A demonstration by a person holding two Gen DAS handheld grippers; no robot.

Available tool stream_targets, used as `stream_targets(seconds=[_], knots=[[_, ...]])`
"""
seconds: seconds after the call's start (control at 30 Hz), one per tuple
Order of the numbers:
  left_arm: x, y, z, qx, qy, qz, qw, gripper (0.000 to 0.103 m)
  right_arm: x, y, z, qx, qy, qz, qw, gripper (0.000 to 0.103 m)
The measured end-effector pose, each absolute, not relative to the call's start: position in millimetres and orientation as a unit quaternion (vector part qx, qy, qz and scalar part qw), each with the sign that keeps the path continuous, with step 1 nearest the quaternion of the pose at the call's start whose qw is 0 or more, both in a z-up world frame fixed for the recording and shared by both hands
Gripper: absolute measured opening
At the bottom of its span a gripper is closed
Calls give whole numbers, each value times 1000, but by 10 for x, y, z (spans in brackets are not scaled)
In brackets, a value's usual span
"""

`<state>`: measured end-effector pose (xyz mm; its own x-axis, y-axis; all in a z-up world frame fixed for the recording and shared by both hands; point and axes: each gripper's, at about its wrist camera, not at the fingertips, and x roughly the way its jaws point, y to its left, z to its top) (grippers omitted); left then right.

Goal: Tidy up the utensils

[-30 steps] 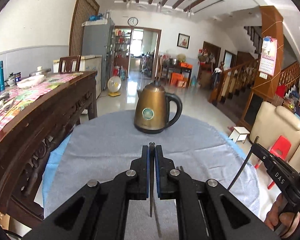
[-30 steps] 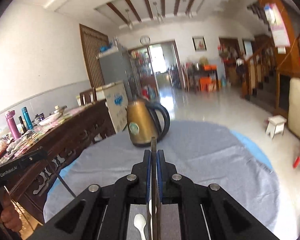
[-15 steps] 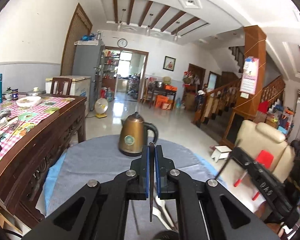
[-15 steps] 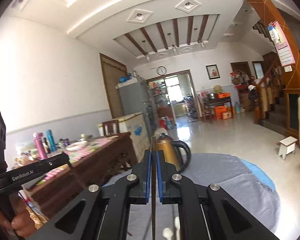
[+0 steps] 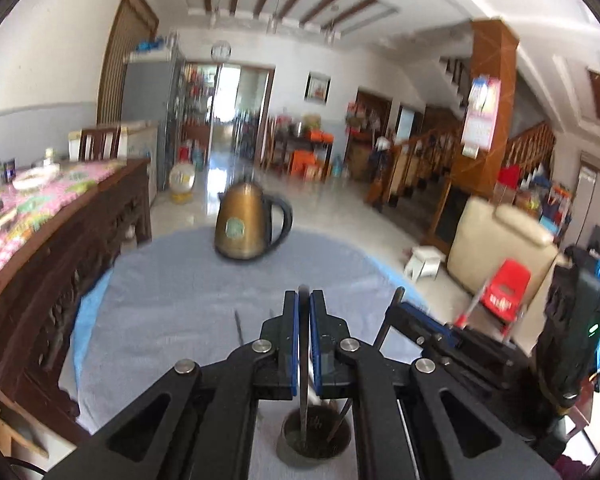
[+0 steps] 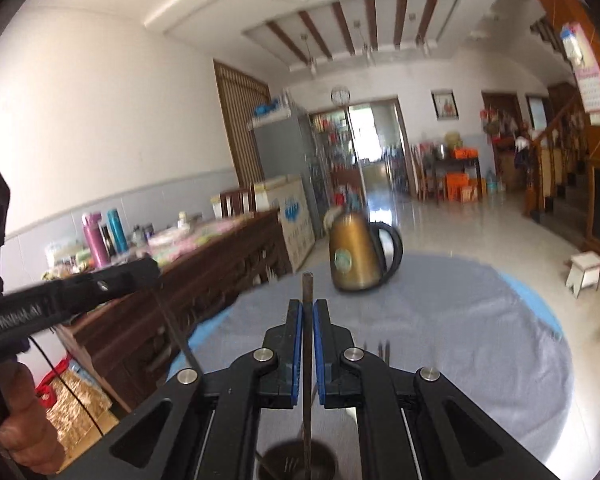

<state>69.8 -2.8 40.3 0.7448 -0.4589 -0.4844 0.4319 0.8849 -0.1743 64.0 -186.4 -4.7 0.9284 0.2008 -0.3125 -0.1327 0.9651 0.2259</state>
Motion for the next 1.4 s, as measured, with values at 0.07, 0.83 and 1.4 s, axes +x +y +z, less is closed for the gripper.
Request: stream_targets(seconds=[0.07, 0.83, 1.4], knots=[[728, -27, 318, -26, 286, -236, 928, 13, 661, -1899, -133, 115, 190, 96, 970, 9], [8, 858, 552, -47, 245, -109, 962, 59, -52, -2574, 284, 171, 110, 24, 979, 38], [-318, 1141, 23, -47, 325, -62, 943, 63, -420, -2959, 352, 197, 118, -27, 973, 43]])
